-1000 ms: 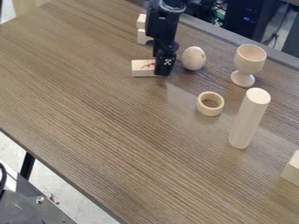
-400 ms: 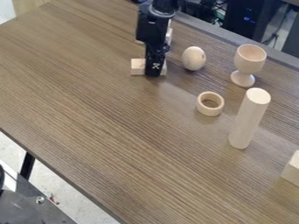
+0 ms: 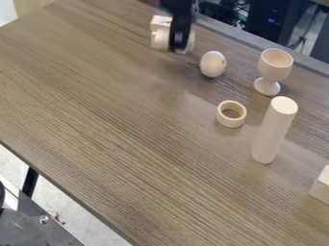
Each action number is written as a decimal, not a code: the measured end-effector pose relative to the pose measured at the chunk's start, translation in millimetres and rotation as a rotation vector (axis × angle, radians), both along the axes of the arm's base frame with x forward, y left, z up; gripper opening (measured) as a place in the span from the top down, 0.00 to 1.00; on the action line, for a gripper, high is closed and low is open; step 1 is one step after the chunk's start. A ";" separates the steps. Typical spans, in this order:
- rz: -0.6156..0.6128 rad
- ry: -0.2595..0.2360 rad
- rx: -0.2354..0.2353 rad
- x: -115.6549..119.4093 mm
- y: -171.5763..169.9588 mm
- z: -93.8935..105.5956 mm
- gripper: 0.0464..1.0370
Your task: Put the block on top of the rectangular block on the arch
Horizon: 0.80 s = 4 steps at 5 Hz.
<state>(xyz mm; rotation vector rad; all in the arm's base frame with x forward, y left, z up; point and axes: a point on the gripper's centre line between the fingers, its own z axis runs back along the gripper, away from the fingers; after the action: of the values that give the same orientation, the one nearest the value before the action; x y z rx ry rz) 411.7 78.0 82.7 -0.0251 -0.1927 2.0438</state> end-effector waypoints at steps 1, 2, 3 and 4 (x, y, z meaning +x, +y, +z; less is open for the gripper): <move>-0.058 0.018 0.021 20.6 3.7 18.9 0.49; -0.082 0.042 0.006 27.5 7.9 19.6 0.49; -0.095 0.059 -0.007 30.0 15.6 13.8 0.49; -0.105 0.078 -0.017 32.2 28.8 11.4 0.49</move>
<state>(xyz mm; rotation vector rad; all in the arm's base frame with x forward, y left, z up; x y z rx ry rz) 443.9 106.8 94.0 0.0333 -0.1228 1.9378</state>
